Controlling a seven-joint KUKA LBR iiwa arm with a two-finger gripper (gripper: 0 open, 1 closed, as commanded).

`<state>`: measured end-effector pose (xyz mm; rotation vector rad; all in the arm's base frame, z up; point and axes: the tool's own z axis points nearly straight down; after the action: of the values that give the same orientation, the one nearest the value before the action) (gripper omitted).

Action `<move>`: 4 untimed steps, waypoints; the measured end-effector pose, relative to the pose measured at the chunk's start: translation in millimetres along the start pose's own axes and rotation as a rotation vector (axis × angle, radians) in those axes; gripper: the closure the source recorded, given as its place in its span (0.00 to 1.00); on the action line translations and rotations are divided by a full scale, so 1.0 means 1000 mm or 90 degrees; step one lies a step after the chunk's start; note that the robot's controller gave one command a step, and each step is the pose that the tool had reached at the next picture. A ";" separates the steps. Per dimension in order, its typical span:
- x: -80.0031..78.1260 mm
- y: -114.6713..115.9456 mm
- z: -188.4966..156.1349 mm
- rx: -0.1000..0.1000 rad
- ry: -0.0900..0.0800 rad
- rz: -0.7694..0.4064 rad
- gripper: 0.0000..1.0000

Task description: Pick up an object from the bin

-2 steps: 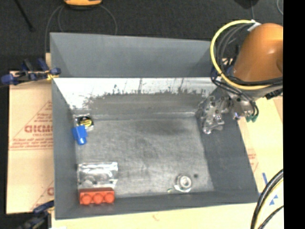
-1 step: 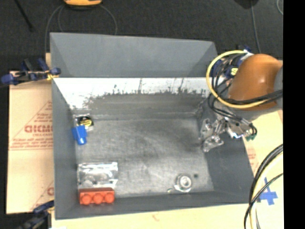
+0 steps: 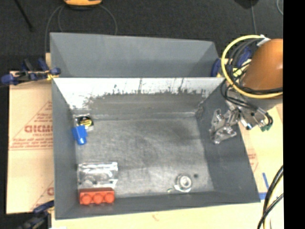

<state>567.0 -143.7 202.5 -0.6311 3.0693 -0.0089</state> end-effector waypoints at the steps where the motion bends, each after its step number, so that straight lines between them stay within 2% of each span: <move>1: 0.015 -0.007 0.071 -0.005 0.005 -0.190 1.00; 2: -0.078 0.045 0.032 -0.005 -0.003 -0.024 1.00; 3: -0.067 0.037 0.070 -0.004 0.004 -0.059 1.00; 4: -0.058 0.019 -0.038 0.001 -0.003 -0.061 1.00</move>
Offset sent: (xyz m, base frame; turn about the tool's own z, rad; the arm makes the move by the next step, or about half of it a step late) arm -0.0102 -0.0109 -0.0699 -0.3014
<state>612.9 -103.3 240.7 -0.7766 3.0315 -0.0115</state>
